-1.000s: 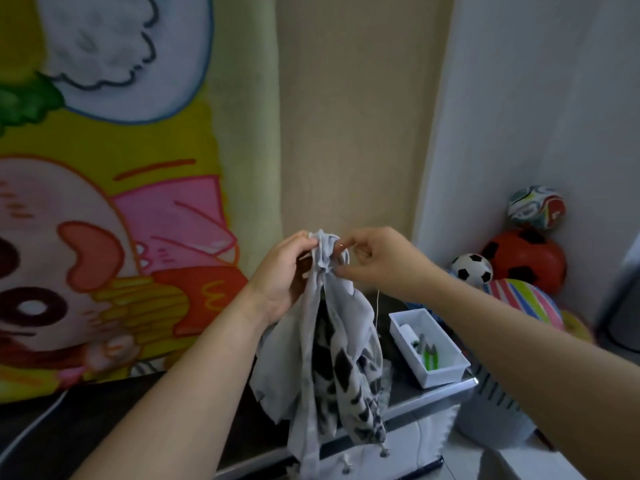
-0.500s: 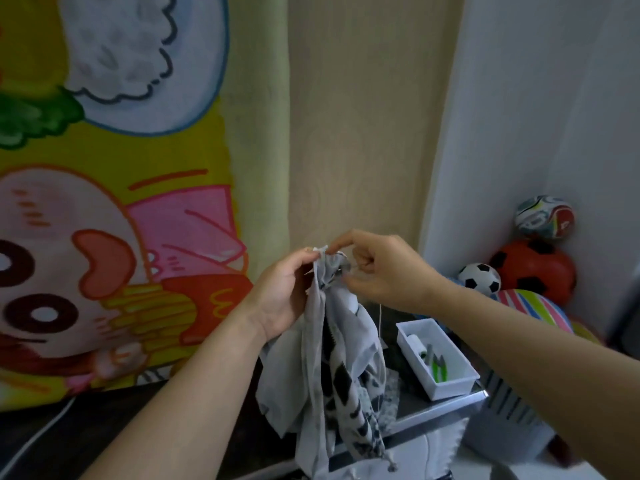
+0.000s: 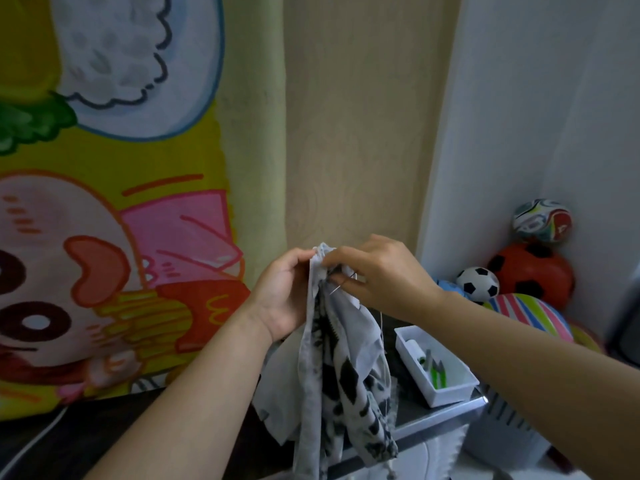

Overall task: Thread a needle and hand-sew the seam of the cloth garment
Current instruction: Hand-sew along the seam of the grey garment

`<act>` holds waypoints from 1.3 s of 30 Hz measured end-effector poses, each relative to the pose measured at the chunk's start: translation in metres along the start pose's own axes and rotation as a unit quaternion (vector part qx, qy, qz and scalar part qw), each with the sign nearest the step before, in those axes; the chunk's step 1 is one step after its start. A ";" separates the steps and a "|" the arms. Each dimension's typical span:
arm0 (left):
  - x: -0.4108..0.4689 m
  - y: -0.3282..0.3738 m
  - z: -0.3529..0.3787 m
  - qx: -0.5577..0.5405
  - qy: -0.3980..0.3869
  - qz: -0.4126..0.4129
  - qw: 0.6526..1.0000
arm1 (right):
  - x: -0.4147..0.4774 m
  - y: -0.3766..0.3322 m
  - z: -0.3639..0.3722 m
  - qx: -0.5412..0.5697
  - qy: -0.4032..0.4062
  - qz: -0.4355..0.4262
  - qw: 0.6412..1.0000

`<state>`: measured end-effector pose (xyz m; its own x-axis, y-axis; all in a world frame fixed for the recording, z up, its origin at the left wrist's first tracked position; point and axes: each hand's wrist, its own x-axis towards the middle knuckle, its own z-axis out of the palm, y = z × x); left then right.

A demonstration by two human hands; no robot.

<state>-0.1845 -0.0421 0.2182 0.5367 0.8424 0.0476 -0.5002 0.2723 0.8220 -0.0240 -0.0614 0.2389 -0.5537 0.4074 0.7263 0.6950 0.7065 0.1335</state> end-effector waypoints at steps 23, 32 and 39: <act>-0.010 -0.011 0.001 0.545 0.174 0.309 0.760 | 0.016 0.016 -0.005 0.033 -0.115 0.202 0.972; -0.010 -0.035 0.011 0.606 0.213 0.321 0.696 | 0.017 0.012 0.001 0.281 -0.079 0.396 0.870; -0.012 -0.027 -0.001 0.629 0.203 0.299 0.689 | 0.010 0.009 0.009 0.463 -0.051 0.478 0.745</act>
<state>-0.1783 -0.0585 0.1947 0.1291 0.7585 0.6388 0.5707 -0.5836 0.5776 -0.0274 -0.0460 0.2417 -0.0742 0.9889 0.1291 0.2056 0.1418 -0.9683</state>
